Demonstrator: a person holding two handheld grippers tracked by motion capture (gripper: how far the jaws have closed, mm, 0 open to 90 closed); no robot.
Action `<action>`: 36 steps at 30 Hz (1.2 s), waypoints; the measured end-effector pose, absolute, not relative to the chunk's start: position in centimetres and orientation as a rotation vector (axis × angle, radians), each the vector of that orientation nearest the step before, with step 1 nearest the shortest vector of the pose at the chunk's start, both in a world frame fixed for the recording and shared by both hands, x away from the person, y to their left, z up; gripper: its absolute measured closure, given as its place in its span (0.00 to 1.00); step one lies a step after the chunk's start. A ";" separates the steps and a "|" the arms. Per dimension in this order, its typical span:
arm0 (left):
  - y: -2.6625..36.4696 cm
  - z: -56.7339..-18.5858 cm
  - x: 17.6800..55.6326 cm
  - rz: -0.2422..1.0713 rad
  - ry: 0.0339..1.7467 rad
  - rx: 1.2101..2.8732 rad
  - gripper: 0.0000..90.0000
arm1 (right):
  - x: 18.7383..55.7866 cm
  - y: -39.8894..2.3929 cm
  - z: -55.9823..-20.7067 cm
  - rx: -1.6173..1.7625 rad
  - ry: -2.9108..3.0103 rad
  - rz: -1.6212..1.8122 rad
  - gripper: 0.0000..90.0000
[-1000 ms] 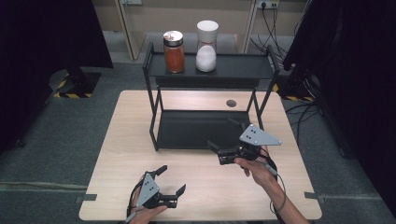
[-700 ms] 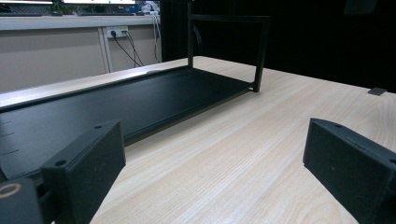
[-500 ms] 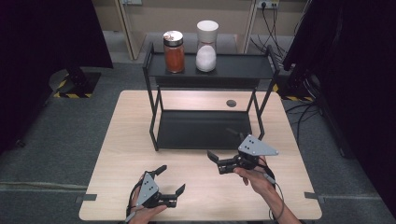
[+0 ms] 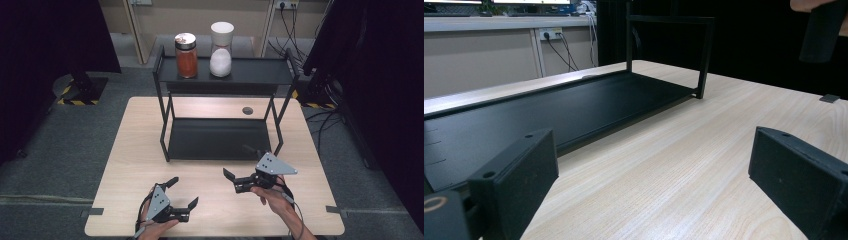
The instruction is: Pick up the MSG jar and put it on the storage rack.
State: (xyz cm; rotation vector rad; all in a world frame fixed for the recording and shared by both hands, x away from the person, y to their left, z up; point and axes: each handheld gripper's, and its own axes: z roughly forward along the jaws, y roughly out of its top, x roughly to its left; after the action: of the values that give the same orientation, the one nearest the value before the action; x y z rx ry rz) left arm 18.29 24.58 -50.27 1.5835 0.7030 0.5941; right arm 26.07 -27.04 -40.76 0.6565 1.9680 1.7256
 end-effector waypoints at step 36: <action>24.7 -50.3 18.3 0.600 0.708 1.573 0.06 | 24.8 -27.8 -44.6 0.690 1.965 1.720 0.01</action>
State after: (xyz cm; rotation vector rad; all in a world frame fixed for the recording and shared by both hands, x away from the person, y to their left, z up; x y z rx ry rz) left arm 18.34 24.73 -50.31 1.5732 0.7079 0.6005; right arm 24.77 -27.76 -44.62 0.6902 1.9647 1.7200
